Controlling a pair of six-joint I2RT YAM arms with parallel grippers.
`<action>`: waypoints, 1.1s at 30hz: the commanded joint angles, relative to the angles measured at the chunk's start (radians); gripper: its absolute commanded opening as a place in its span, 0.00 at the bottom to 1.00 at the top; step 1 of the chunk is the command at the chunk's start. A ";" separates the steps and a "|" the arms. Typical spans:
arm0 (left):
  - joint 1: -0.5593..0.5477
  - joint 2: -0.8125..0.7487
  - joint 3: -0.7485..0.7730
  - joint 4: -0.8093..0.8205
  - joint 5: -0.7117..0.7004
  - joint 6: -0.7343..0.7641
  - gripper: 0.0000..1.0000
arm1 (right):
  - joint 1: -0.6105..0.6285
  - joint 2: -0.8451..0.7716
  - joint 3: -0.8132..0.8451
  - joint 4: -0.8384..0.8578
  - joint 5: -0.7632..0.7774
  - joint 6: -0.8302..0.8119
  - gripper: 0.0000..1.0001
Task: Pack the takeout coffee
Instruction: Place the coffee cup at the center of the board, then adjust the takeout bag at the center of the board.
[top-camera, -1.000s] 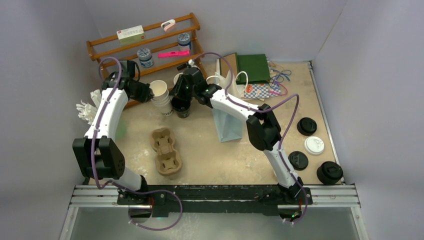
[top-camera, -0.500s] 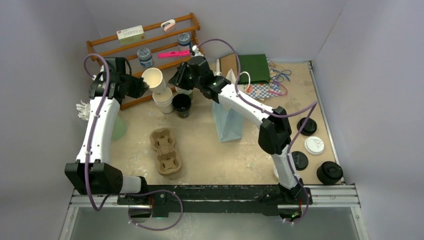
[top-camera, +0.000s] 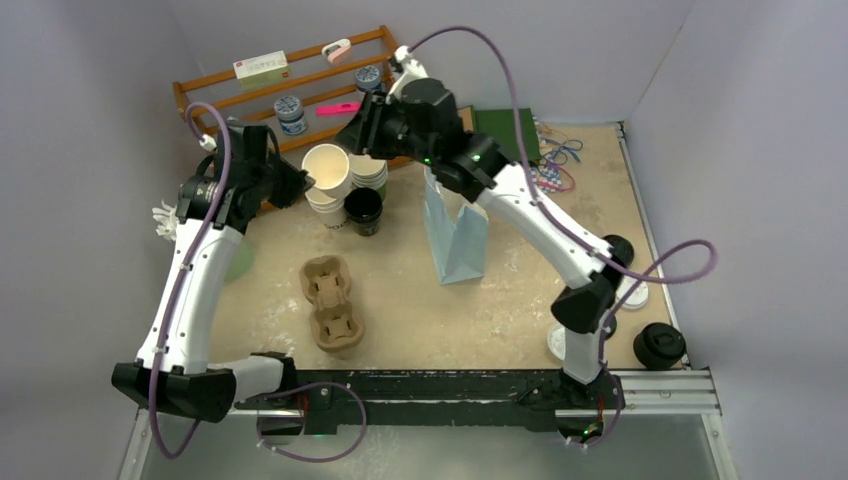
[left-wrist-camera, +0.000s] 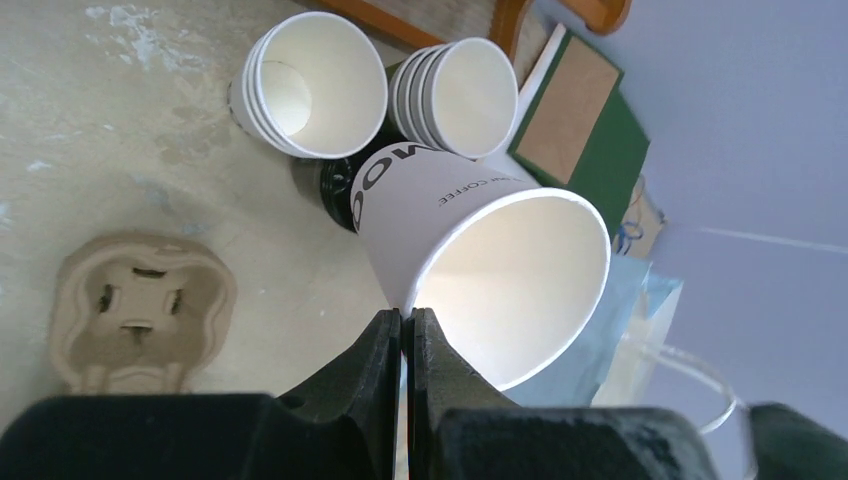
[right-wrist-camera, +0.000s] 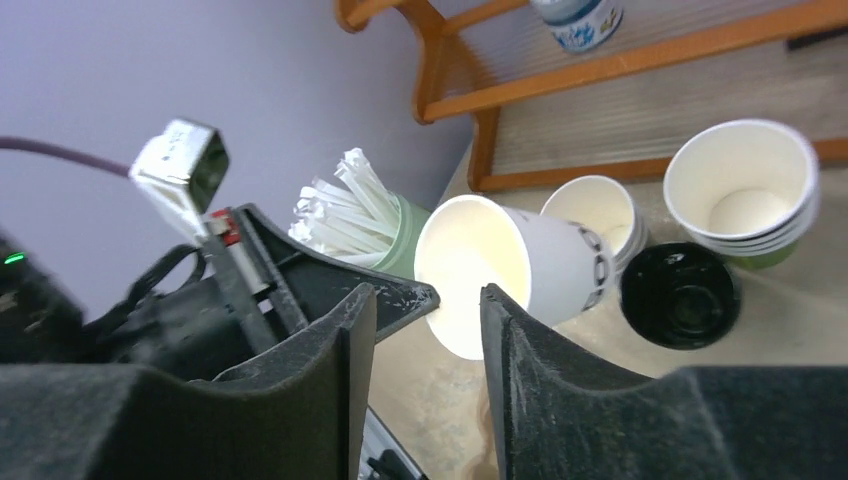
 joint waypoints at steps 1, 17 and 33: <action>-0.022 -0.086 -0.009 -0.068 -0.023 0.165 0.00 | -0.008 -0.170 -0.024 -0.099 0.038 -0.131 0.49; -0.137 -0.229 -0.309 0.064 0.339 0.386 0.00 | -0.280 -0.461 -0.164 -0.658 0.205 -0.309 0.73; -0.503 -0.176 -0.430 0.126 0.237 0.371 0.00 | -0.340 -0.286 -0.051 -0.686 0.083 -0.267 0.35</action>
